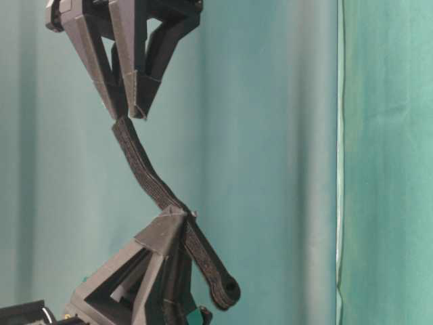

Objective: Peel off the Velcro with your right arm.
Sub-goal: 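Close the right gripper on the strap's free end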

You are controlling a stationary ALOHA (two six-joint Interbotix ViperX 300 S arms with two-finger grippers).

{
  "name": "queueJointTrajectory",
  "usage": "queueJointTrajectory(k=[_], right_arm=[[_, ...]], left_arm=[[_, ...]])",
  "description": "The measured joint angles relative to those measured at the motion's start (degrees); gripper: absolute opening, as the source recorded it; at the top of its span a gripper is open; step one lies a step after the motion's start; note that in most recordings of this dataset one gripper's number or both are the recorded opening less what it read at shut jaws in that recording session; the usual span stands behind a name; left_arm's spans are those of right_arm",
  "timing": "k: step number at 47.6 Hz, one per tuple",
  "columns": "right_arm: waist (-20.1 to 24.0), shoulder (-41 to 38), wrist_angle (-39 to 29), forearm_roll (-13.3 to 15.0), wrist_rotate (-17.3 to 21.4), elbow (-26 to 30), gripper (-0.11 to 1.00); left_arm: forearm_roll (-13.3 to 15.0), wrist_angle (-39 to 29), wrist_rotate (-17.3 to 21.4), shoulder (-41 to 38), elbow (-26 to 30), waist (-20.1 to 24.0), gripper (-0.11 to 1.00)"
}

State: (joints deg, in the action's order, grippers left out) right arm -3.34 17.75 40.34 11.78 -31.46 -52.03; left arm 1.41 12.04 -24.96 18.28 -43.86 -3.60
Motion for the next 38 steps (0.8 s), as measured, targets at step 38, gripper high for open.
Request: queueJointTrajectory(k=[38], right_arm=[[-0.7, 0.09, 1.58, 0.09, 0.0, -0.97, 0.01]], left_arm=[[0.09, 0.18, -0.09, 0.0, -0.26, 0.0, 0.1]])
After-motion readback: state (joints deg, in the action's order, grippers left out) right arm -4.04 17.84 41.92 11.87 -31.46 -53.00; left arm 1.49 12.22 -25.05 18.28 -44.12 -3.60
